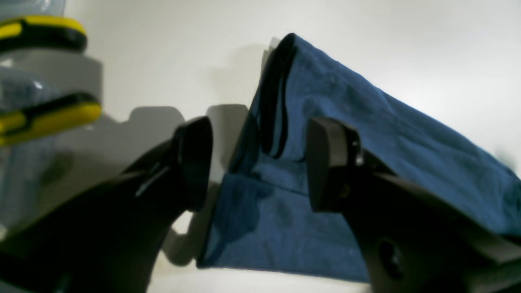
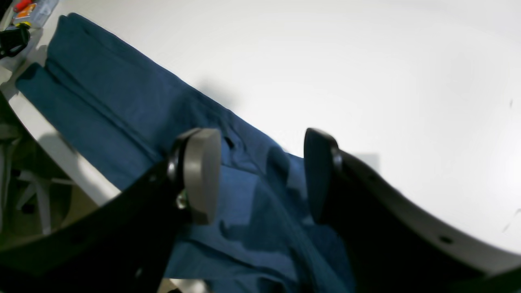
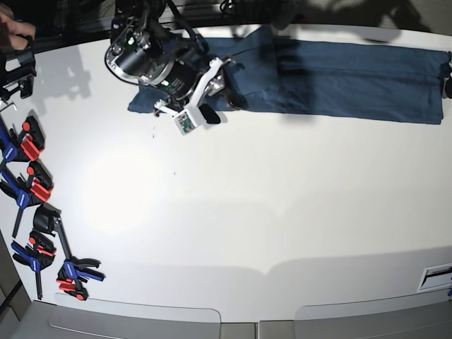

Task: Fold the T-shirt properly
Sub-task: 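Press the folded collar end flat with the right gripper and release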

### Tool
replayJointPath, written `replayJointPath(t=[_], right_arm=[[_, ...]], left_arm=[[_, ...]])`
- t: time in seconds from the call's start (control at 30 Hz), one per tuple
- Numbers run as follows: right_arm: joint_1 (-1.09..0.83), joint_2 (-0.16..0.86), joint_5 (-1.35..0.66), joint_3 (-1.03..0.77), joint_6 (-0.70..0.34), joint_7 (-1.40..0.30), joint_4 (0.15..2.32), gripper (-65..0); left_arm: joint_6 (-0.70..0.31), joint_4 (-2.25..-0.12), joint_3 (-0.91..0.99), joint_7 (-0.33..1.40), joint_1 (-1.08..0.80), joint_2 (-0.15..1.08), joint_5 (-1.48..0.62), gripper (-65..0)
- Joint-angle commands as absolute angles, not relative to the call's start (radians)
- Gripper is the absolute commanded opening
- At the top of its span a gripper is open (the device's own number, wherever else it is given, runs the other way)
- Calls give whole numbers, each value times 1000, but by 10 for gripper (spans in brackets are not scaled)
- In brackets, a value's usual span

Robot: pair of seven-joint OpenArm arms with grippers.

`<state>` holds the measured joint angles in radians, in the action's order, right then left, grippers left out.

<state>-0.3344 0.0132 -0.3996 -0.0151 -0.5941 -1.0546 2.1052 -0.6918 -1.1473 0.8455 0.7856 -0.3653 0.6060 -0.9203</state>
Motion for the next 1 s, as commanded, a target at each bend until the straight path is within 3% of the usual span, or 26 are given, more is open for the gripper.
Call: replayJointPath(t=[0.0, 0.5, 0.67, 0.97], right_arm=[[-327, 12, -419, -22, -594, -1028, 2124, -346], [-327, 33, -427, -66, -594, -1027, 2124, -346], [-327, 33, -456, -66, -594, -1024, 2124, -346], [-327, 33, -456, -66, -594, -1016, 2124, -346]], left_arm=[[-698, -1158, 856, 769, -366, 630, -939, -312], [-698, -1047, 856, 734, -320, 634, -892, -312], [-698, -920, 856, 744, -264, 650, -963, -312], [-698, -894, 855, 846, -275, 637, -1043, -313]])
